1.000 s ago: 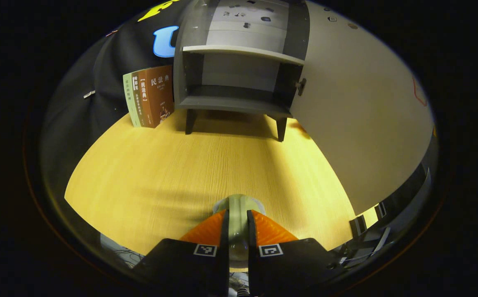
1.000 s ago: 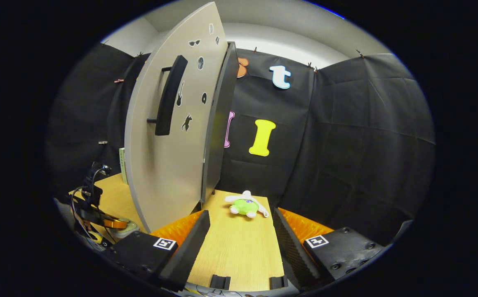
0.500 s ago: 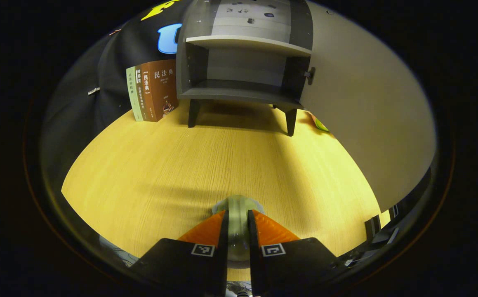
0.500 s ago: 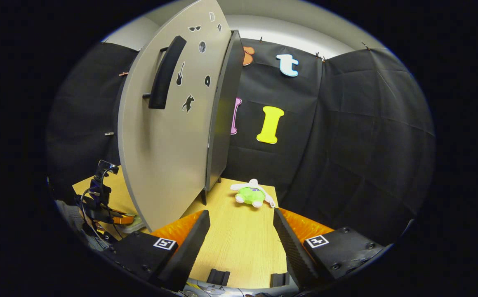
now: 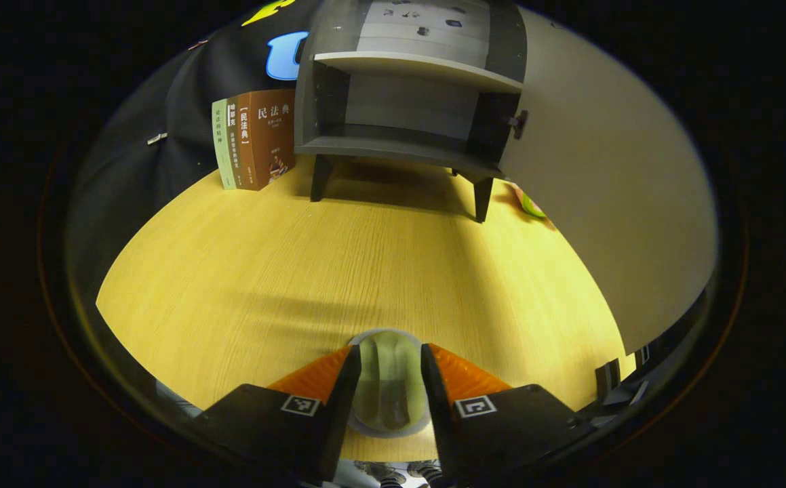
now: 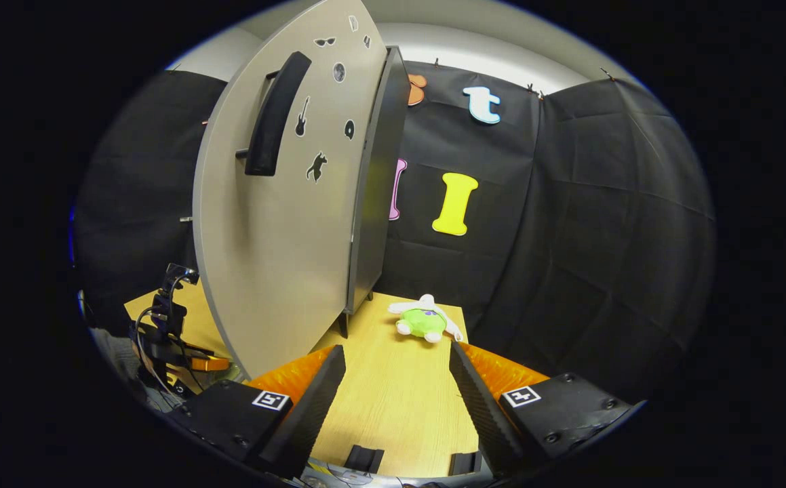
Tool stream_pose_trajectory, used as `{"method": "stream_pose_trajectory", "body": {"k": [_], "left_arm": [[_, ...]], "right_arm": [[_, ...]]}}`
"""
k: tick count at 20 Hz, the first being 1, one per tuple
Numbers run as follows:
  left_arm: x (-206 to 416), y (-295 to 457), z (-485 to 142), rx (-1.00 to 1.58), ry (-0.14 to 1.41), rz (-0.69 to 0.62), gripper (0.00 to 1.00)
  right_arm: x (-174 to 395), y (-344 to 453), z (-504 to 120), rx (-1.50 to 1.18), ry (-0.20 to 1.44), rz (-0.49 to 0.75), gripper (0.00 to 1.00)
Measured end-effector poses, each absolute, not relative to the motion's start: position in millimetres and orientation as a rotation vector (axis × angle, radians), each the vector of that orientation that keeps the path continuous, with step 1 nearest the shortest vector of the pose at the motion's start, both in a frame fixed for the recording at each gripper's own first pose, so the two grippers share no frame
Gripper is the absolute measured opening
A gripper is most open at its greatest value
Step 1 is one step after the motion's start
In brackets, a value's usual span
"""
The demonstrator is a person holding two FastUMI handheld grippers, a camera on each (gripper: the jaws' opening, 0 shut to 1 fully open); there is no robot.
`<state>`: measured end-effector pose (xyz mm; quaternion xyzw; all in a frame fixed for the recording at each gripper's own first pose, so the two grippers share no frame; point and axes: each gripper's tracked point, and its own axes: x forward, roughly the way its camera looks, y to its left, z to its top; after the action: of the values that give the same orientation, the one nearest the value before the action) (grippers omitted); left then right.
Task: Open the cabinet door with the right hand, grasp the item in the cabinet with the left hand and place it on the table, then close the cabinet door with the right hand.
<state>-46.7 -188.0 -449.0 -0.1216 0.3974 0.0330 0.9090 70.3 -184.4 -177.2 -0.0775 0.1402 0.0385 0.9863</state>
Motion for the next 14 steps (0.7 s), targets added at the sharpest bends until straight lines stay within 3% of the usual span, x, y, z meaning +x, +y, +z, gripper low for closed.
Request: {"method": "stream_pose_trajectory", "body": {"k": [1, 3, 7, 14], "left_arm": [[-46, -185, -440, -0.239, 0.803, 0.062, 0.70], [-43, -176, -415, -0.209, 0.756, 0.058, 0.81], [-31, -153, -340, -0.181, 0.616, 0.061, 0.89], [-32, -123, -166, -0.113, 0.301, 0.075, 0.93]], "right_arm": [[70, -183, -174, -0.148, 0.276, 0.082, 0.98], [73, -176, -168, -0.119, 0.264, 0.099, 0.98], [72, -161, -152, -0.062, 0.238, 0.135, 0.98], [72, -102, -97, 0.011, 0.125, 0.280, 0.98]]}}
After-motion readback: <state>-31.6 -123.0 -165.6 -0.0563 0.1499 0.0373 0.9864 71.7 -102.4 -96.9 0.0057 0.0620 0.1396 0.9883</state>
